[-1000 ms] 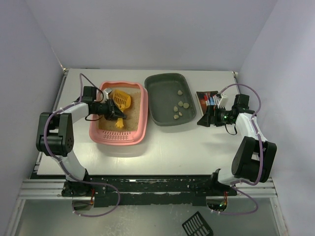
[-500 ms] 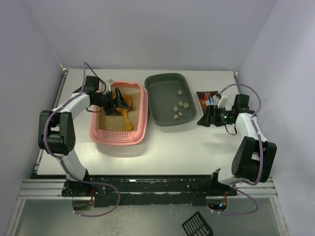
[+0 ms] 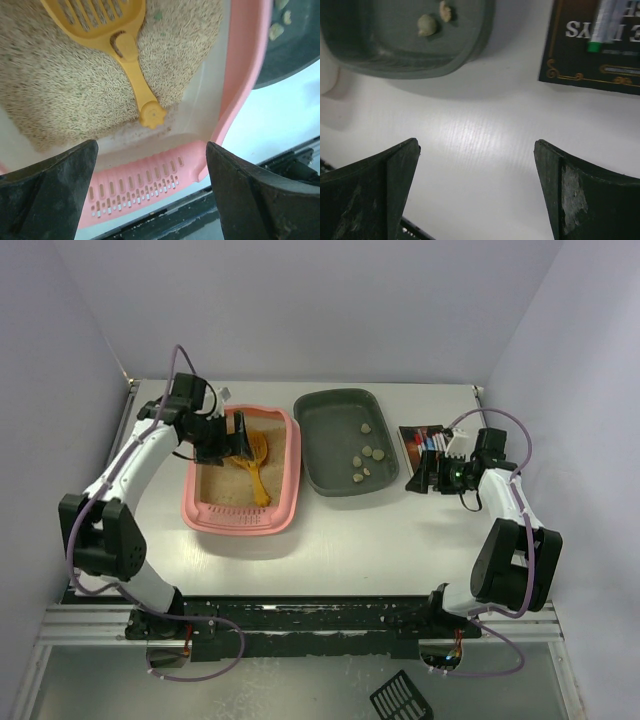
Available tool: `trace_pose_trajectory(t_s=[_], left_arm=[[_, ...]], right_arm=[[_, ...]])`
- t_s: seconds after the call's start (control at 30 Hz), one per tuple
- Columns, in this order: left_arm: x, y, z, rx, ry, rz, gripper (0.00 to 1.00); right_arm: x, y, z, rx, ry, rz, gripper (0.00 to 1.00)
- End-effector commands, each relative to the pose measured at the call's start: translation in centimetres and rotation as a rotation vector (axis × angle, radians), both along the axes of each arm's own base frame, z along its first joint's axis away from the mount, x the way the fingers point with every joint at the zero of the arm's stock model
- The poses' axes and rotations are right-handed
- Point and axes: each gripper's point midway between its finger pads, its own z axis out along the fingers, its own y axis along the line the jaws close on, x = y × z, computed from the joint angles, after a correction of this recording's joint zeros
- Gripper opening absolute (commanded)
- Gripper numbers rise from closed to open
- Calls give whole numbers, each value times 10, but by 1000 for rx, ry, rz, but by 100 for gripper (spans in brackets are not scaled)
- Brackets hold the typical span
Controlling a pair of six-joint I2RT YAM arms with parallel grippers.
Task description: Clean the litter box
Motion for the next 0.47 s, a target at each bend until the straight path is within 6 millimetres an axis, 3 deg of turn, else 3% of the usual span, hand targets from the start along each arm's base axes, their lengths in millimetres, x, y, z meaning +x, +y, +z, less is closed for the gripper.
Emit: trace_pose_trajectory(t_s=[0.0, 0.2, 0.37, 0.43], left_arm=[[4, 21, 52, 119, -161, 48, 99], [12, 28, 102, 100, -402, 99, 99], [22, 51, 139, 131, -643, 237, 99], [22, 60, 145, 153, -709, 267, 99]], right_arm=[[20, -23, 12, -135, -56, -118, 100], [25, -36, 21, -230, -122, -186, 100], [19, -39, 22, -267, -167, -173, 100], [20, -38, 34, -257, -202, -183, 100]])
